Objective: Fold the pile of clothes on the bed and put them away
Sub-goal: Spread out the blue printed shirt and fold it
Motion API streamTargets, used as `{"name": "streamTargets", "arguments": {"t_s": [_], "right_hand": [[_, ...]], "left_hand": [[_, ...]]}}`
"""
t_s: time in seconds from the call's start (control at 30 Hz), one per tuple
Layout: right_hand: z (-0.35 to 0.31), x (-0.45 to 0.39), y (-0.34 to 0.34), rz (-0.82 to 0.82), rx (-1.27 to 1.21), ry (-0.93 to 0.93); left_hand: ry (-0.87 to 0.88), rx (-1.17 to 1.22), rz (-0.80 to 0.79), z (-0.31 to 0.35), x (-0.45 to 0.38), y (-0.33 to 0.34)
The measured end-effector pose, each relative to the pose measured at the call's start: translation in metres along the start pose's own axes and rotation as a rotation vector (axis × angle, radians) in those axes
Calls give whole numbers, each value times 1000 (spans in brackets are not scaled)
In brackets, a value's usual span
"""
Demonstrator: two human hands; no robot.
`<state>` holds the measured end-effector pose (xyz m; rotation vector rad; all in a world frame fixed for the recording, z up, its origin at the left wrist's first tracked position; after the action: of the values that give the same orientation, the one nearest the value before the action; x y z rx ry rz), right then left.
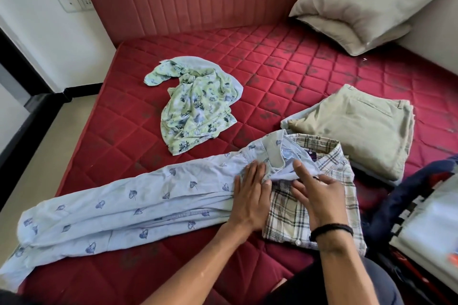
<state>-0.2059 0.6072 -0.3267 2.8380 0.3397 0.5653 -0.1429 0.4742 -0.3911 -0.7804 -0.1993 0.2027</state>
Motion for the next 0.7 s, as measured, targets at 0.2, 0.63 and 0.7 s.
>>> {"name": "streamTargets", "arguments": {"t_s": [0.2, 0.63, 0.7], "right_hand": [[31, 15, 44, -233, -202, 207], [32, -3, 94, -18, 884, -686], [40, 5, 109, -164, 1025, -907]], "left_hand": [[48, 269, -54, -13, -7, -10], [-261, 1498, -45, -23, 15, -56], [-237, 1656, 32, -33, 29, -80]]}}
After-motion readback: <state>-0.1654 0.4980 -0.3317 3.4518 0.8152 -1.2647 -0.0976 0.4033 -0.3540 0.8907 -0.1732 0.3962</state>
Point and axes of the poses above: each hand's wrist, its own x-axis away from the middle knuckle, its own y-axis out of the palm, z = x × y, the point moved 3 cm from there along -x, towards the middle knuckle, and after that the axes turned 11 degrees about -z, right-handed, at the moved point
